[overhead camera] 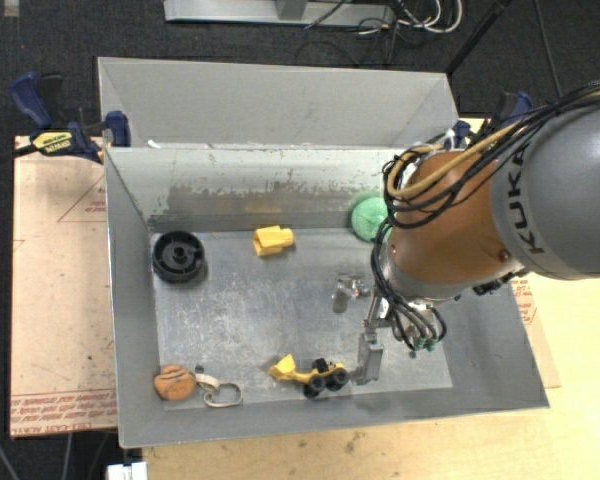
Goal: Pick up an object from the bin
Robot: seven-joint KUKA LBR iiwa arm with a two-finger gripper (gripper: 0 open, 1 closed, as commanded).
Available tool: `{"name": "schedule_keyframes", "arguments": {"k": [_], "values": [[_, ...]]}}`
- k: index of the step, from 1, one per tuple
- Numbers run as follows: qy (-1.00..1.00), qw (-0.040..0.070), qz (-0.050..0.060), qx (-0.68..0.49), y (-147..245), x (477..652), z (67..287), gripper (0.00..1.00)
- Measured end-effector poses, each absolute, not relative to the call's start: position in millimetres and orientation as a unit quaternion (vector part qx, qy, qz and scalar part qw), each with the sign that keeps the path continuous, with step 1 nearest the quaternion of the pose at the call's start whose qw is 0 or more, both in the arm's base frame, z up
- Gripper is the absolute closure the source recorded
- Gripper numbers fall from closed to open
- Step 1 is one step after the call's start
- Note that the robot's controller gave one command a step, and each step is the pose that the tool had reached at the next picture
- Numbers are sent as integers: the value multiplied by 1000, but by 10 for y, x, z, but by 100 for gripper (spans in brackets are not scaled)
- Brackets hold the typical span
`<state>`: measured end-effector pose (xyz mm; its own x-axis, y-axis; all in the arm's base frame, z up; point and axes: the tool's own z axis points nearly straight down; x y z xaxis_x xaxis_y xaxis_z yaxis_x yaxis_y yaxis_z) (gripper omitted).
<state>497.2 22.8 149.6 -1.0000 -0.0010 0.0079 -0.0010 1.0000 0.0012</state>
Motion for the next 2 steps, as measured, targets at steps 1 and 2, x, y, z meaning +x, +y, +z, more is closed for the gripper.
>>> {"name": "schedule_keyframes", "arguments": {"k": [1,2], "values": [[-1000,0,-1,0,227,4990,1540,0],[-1000,-4,0,26,397,5029,1244,0]]}}
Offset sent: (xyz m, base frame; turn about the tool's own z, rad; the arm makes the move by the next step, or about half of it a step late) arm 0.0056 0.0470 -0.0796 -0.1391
